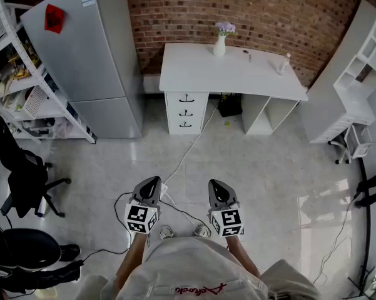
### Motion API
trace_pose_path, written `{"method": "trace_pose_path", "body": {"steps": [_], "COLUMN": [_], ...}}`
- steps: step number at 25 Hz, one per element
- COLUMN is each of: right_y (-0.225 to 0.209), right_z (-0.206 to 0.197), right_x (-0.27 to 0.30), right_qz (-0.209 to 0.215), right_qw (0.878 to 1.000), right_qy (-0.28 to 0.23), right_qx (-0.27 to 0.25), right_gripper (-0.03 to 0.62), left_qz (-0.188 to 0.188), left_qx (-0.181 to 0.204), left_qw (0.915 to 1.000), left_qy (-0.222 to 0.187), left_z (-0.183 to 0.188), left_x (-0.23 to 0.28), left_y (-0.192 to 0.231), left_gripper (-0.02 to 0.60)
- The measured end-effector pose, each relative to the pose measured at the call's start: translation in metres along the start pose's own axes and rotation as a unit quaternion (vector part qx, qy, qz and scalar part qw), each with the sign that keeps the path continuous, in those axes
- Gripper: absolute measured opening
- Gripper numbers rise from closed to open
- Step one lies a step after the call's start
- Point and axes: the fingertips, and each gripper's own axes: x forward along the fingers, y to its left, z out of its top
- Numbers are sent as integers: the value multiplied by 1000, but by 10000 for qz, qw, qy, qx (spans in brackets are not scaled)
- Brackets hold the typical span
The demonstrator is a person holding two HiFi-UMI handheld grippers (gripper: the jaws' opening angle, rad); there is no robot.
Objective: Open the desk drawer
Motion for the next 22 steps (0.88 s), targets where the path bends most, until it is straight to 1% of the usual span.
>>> {"method": "trace_pose_path", "body": {"steps": [4, 9, 16, 22], "right_y": [-5, -18, -40, -65], "right_z": [-5, -5, -6, -12], "right_x": [-3, -10, -19, -29], "right_qz": [62, 167, 316, 433], "right_qw": [10000, 9999, 9994, 9989], "right_qy": [-9, -19, -147, -132], "right_qx": [-8, 5, 48, 128], "right_gripper": [17, 16, 17, 17], "left_qz": [41, 84, 178, 427], "left_qx": [24, 37, 51, 66], "left_qw": [10000, 9999, 9998, 9989], "left_qy": [27, 43, 79, 174], "left_z": [-5, -3, -4, -6], "left_x": [1, 7, 17, 18], "left_y": [-8, -23, -45, -59], "left_gripper": [12, 12, 12, 12]}}
